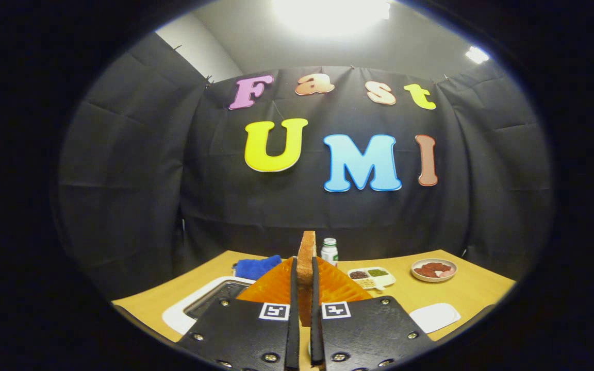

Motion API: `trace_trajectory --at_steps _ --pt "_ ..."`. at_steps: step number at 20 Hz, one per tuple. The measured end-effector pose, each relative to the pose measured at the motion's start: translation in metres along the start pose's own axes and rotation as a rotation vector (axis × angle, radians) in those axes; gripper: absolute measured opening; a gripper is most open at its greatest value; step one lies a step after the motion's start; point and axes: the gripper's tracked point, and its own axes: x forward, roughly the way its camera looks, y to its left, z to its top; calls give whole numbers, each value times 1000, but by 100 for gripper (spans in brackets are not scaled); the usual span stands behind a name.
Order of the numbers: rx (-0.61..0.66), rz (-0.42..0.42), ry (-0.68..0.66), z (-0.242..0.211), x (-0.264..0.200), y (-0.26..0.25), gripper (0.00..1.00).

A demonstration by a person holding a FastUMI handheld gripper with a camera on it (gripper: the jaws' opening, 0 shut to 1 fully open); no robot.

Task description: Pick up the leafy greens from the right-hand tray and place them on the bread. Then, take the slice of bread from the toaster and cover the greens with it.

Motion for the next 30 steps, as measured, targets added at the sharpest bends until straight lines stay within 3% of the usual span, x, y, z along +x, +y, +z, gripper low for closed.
trace_trajectory --at_steps 8,12,17,26,30 --pt "1 -51 91 -42 8 -63 8" --pt "22 60 114 -63 -7 -72 8" --pt "85 102 158 -89 -23 -102 8" --pt "208 323 244 -125 -49 -75 9" --pt "261 359 244 -136 -39 -74 8"
